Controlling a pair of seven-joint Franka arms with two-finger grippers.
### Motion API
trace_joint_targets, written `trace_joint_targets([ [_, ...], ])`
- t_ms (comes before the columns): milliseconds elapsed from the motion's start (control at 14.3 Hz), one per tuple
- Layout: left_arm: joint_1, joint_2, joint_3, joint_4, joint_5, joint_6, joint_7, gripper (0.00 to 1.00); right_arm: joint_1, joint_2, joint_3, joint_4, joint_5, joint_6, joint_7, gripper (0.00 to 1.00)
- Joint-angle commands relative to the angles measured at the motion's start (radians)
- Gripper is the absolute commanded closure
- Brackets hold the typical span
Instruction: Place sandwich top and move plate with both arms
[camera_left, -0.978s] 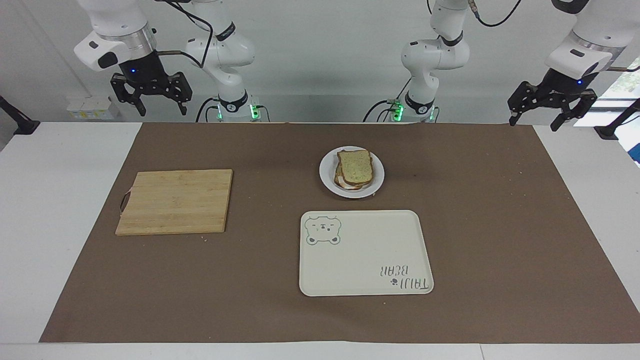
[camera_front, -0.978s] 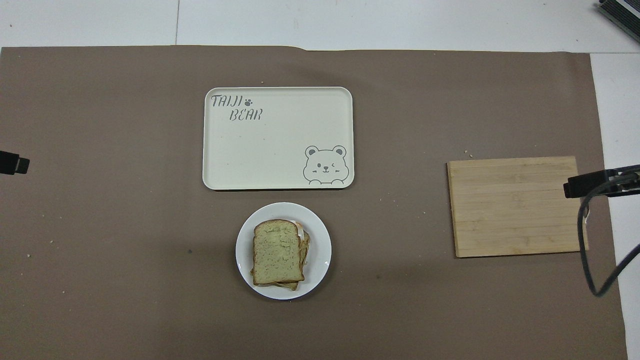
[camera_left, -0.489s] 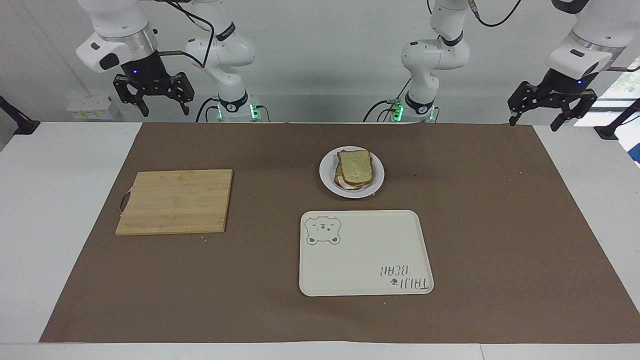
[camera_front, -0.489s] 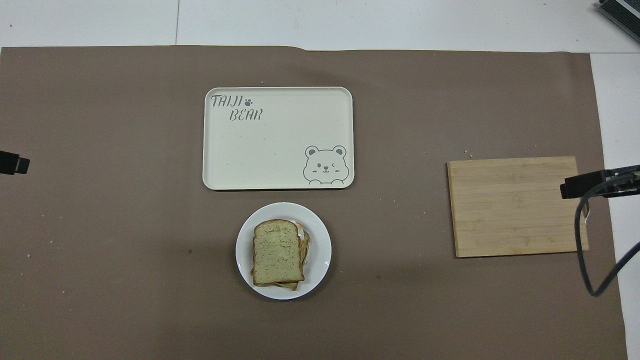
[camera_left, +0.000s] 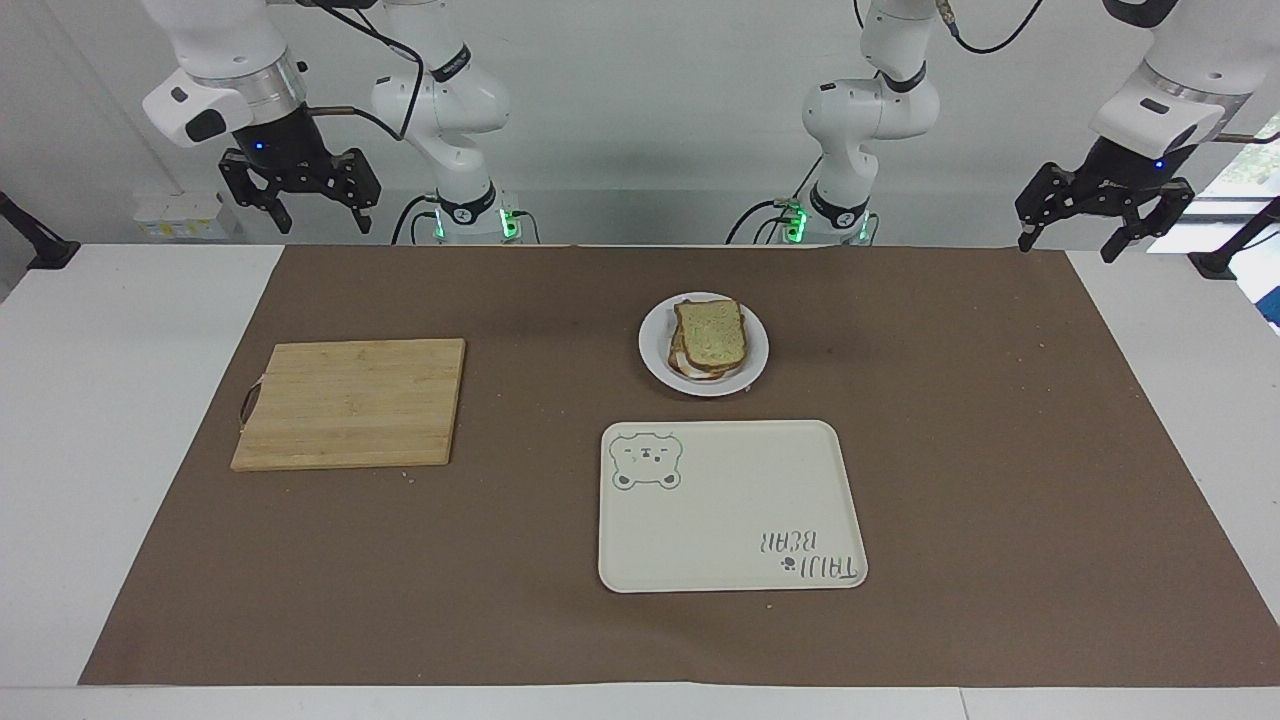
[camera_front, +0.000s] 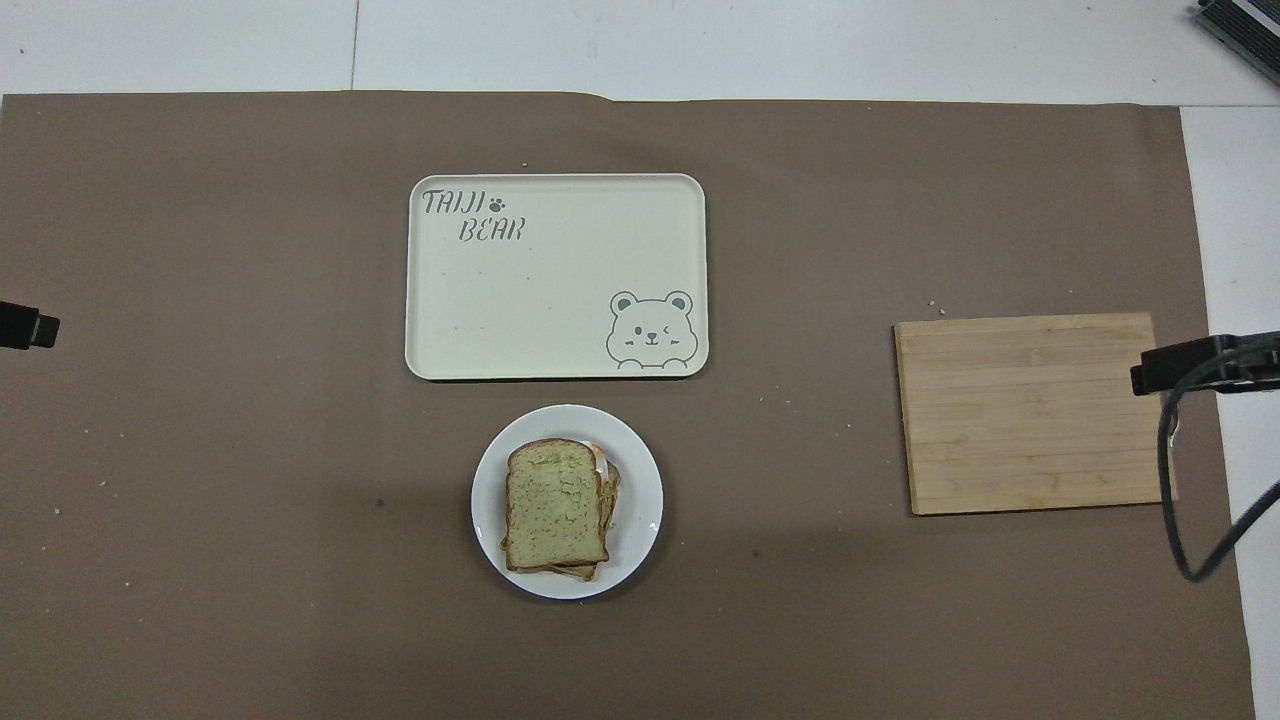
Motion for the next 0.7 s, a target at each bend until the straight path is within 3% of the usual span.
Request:
trace_joint_targets([
  [0,0.000,-0.010,-0.005,0.004,0.013,-0.021,-0.017,0.00,-0.013,-0.024,0.006,-0.025,0.022,0.004,0.014,0.00],
  [279,-0.011,-0.032,-0.017,-0.034,0.001,-0.022,-0.014,0.00,-0.013,-0.024,0.006,-0.027,0.020,0.004,0.010,0.00],
  [628,-0.049,-0.128,-0.025,-0.236,-0.235,0.011,-0.011,0.00,-0.013,-0.024,0.006,-0.029,0.019,0.004,0.005,0.00],
])
